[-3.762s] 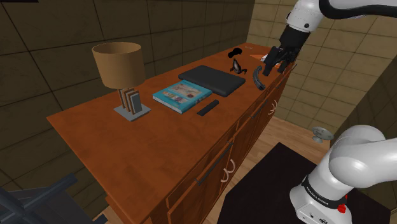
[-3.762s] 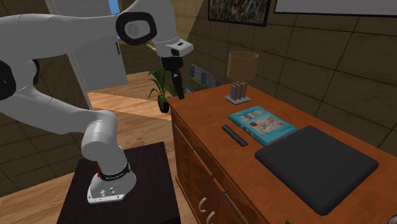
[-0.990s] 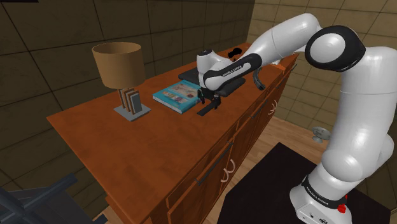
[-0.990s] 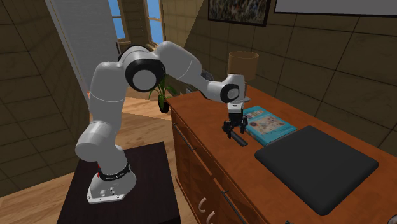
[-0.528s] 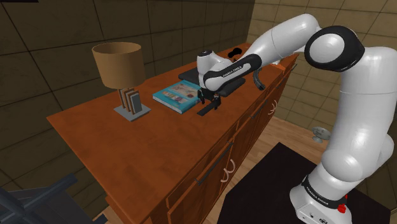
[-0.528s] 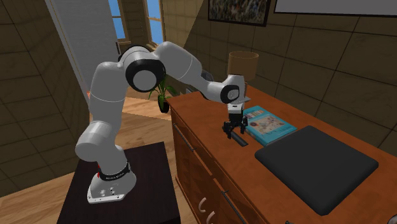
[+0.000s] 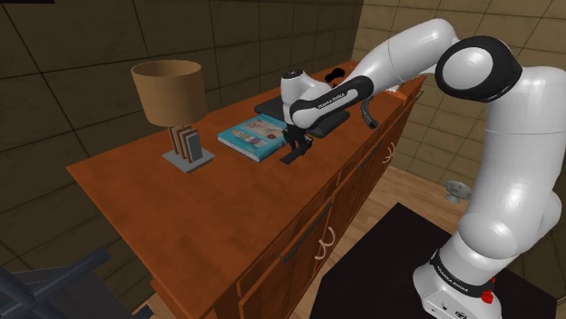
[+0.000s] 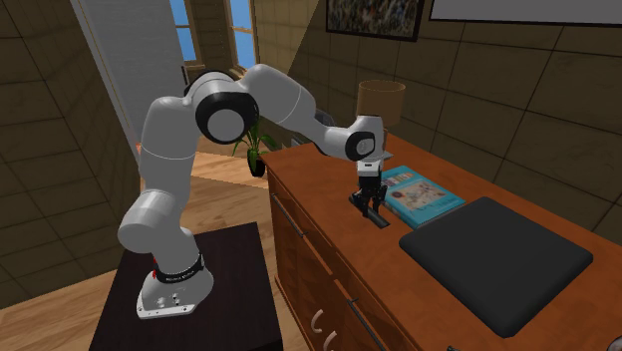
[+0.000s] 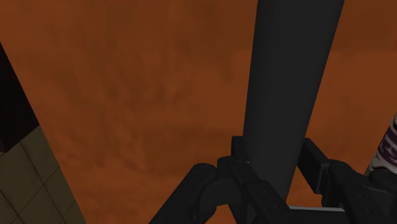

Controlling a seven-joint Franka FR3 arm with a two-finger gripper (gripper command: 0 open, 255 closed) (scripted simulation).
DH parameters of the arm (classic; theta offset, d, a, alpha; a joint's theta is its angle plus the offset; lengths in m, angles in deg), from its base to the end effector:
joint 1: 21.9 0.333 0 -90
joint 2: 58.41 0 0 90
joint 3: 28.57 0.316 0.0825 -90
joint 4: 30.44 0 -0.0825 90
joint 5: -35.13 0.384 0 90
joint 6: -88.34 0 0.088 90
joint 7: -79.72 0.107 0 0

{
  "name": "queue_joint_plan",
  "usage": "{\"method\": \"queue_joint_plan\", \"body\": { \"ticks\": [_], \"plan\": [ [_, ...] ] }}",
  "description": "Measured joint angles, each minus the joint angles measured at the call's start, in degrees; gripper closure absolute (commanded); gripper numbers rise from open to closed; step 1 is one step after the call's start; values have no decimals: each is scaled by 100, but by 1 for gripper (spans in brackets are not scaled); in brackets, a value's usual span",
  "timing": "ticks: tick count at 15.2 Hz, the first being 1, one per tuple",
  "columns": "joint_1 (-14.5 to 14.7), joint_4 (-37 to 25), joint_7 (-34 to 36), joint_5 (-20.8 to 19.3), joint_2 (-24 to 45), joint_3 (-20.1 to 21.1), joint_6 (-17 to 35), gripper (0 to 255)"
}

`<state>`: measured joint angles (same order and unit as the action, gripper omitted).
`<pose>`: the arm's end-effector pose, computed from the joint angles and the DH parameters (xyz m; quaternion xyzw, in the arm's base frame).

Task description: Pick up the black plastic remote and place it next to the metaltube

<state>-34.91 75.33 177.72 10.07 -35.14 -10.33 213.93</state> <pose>0.6342 0.0296 0.3134 0.7665 -0.6321 0.0799 0.0808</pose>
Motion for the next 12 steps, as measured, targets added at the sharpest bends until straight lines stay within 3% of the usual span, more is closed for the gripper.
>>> {"method": "queue_joint_plan", "body": {
  "ticks": [12],
  "plan": [
    [-50,-184,-231,231,-328,87,-520,255]
  ]
}}
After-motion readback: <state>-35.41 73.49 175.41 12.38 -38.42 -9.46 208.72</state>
